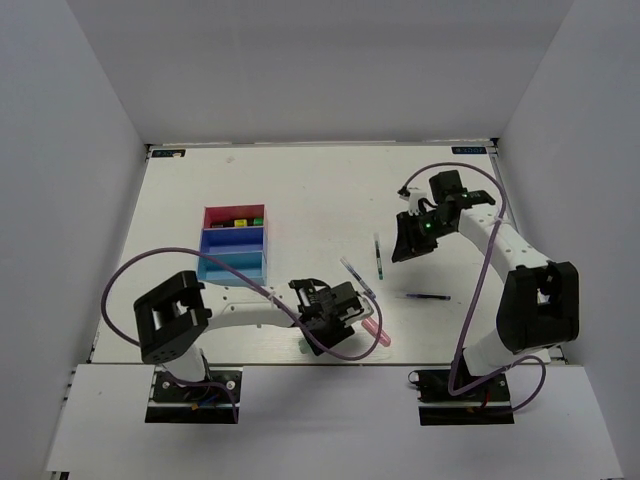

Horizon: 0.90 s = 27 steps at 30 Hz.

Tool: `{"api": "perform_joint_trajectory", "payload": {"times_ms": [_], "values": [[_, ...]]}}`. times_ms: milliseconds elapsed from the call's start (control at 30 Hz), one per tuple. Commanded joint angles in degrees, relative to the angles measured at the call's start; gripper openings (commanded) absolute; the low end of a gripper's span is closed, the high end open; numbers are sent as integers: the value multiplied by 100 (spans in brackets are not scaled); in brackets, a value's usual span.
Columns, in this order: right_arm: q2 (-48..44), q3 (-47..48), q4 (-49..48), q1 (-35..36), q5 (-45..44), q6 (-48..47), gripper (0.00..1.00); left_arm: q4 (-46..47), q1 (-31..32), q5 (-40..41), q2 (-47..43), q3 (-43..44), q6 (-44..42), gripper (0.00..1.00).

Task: Sort the stationery into containers
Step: Pick up the stationery from the corner of the board.

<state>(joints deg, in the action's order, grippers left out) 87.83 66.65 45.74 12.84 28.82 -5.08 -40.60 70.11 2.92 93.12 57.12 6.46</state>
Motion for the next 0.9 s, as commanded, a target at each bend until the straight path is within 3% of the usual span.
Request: {"api": "perform_joint_trajectory", "payload": {"times_ms": [0,167,267,300,333,433,500,567,633,667,733,767,833,867], "values": [[-170,-152,-275,-115,308,121,34,281,38,130,179,97,-39,64],[-337,-276,-399,-308,484,174,34,281,38,200,434,106,-66,64],[-407,-337,-434,-405,625,209,34,272,29,235,575,97,-75,56],[-451,-337,-443,-414,642,227,34,254,38,183,645,97,-75,50],[-460,-337,-451,-457,695,227,34,246,38,139,681,97,-83,35],[-521,-372,-469,-537,774,244,34,149,29,113,786,97,-75,16],[-557,-408,-478,-598,801,227,35,70,38,174,769,80,-75,11],[-592,-451,-487,-607,871,139,62,-18,21,261,646,141,-109,0],[-583,-460,-399,-634,1098,-218,90,-193,-93,358,367,333,-249,0],[-566,-469,-312,-625,1160,-317,90,-255,-146,420,278,395,-320,0],[-609,-495,-276,-625,1457,-693,81,-483,-425,586,-90,667,-600,0],[-609,-504,-110,-642,1556,-835,47,-536,-523,700,-188,825,-811,0],[-601,-495,5,-625,1925,-1265,0,-791,-987,701,-443,975,-1232,0],[-592,-513,119,-625,2021,-1511,0,-826,-1121,701,-592,1133,-1348,0]]}}
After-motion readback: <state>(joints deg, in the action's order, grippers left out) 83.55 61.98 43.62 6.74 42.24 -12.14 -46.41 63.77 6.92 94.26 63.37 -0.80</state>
